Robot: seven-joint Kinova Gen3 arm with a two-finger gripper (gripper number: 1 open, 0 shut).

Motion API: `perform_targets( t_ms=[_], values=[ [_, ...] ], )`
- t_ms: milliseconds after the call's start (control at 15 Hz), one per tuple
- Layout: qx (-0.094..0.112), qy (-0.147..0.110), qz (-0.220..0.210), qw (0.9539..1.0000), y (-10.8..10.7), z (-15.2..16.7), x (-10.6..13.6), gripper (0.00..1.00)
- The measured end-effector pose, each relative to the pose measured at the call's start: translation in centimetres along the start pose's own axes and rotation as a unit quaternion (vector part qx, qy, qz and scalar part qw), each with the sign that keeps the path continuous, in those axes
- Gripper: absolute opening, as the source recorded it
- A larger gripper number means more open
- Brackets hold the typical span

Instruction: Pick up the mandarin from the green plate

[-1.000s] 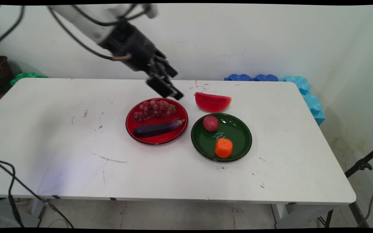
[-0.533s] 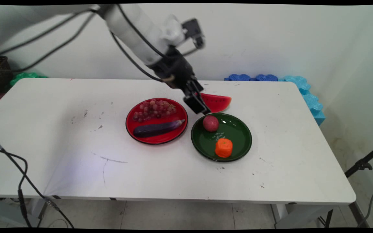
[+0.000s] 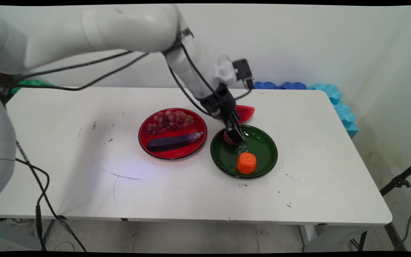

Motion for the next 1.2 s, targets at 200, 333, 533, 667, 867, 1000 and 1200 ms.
perform_targets(
  t_ms=[200, 333, 533, 667, 867, 1000, 1200],
  values=[
    [-0.009, -0.006, 0.006, 0.9999, -0.1, 3.1, 0.3, 1.0],
    [-0.019, -0.011, 0.011, 0.9997, 0.0, 4.6, 0.3, 1.0],
    [-0.036, -0.018, 0.017, 0.9991, 0.4, 6.1, 0.3, 1.0],
    [-0.045, -0.023, 0.023, 0.9985, 0.6, 6.9, 0.1, 1.0],
    [-0.055, -0.026, 0.031, 0.9977, 0.8, 8.0, 0.0, 1.0],
    [-0.059, -0.026, 0.035, 0.9973, 0.9, 8.5, 0.0, 1.0],
    [-0.065, -0.025, 0.042, 0.9967, 1.0, 9.0, 0.0, 1.0]
  ],
)
